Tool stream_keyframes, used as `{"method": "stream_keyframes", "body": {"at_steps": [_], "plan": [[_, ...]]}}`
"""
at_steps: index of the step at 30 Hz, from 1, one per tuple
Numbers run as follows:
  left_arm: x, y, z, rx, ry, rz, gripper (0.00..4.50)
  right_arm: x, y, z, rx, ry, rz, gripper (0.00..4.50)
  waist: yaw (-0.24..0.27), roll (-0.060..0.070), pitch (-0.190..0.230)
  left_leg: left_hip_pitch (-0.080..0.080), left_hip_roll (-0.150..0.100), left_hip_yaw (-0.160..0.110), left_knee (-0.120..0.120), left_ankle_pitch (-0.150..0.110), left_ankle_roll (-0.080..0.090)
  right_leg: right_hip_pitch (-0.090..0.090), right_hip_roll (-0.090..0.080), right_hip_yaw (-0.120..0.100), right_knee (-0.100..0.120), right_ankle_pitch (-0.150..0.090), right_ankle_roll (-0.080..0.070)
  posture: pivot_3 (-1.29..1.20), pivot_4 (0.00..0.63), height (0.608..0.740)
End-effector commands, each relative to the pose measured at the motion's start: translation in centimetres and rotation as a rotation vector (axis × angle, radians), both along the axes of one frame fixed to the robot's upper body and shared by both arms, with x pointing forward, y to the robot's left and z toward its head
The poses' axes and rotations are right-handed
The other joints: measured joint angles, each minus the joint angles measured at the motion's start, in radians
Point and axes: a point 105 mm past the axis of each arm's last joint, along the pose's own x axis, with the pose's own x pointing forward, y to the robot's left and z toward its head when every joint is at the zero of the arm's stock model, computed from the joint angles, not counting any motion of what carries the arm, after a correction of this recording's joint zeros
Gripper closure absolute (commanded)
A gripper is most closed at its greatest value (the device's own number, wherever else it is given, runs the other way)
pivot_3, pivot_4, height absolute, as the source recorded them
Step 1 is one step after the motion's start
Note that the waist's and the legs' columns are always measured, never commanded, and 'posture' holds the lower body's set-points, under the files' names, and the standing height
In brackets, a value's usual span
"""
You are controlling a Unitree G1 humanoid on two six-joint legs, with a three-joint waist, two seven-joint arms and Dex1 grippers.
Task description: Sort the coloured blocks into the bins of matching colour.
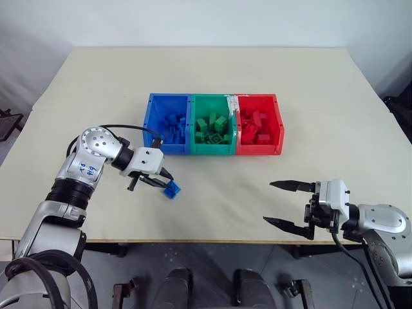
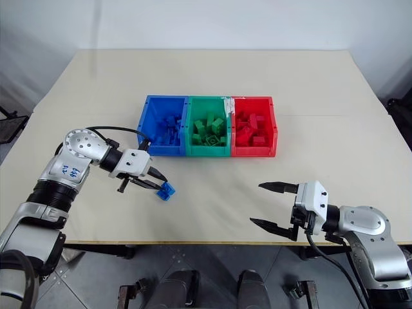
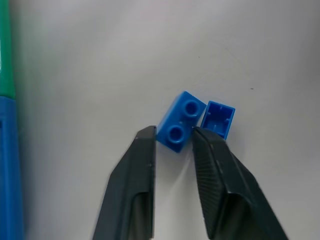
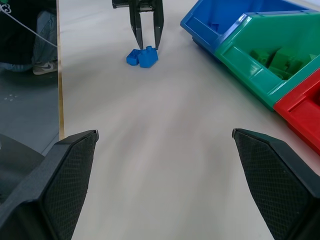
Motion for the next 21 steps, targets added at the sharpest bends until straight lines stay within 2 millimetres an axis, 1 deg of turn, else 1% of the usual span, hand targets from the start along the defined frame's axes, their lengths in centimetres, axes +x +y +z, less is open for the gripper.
{"method": "stream_keyframes", "body": {"at_steps": [1,5,9,13,16,20,21], "plan": [[0.4,-0.3,0.1,0.020,-0.038,-0.011,2.32,-0.1,0.3,0.5,0.010,-0.027,0.014,0.00,0.000,0.000,0.000,0.000,0.000,0.000,0.000,0.000,0.000,0.000,0.000,0.000,0.000,0.000,0.000,0.00,0.150,0.740],[0.6,-0.3,0.0,0.034,-0.048,-0.018,2.32,0.0,0.3,0.6,0.008,-0.030,0.011,0.00,-0.001,0.000,0.000,0.000,0.000,0.000,0.000,0.000,0.000,0.000,0.000,0.000,0.000,0.000,0.000,0.00,0.150,0.740],[0.9,-1.2,0.1,0.009,-0.047,-0.023,2.32,0.0,0.5,0.6,0.011,-0.032,0.012,0.00,0.006,0.000,0.000,0.000,0.000,0.000,0.000,0.000,0.000,0.000,0.000,0.000,0.000,0.000,0.000,0.00,0.150,0.740],[0.9,-1.0,-0.1,0.027,-0.041,-0.023,2.32,-0.1,0.5,0.6,0.012,-0.033,0.008,0.00,0.011,0.000,0.000,0.000,0.000,0.000,0.000,0.000,0.000,0.000,0.000,0.000,0.000,0.000,0.000,0.00,0.150,0.740],[0.9,-0.9,-0.3,0.036,-0.032,-0.015,2.88,-0.1,0.5,0.6,0.011,-0.033,0.007,0.00,0.012,0.000,0.000,0.000,0.000,0.000,0.000,0.000,0.000,0.000,0.000,0.000,0.000,0.000,0.000,0.00,0.150,0.740],[0.7,-0.9,-0.5,0.043,-0.016,-0.016,4.00,0.0,0.6,0.6,0.015,-0.035,0.009,0.00,0.013,0.000,0.000,0.000,0.000,0.000,0.001,0.000,0.000,0.000,0.000,0.000,0.000,0.000,0.000,0.00,0.150,0.740],[0.7,-0.9,-0.6,0.042,-0.015,-0.016,4.05,0.0,0.7,0.6,0.016,-0.036,0.010,0.00,0.013,0.000,0.000,0.000,0.000,0.000,0.001,0.000,0.000,0.000,0.000,0.000,0.000,0.000,0.000,0.00,0.150,0.740]]}}
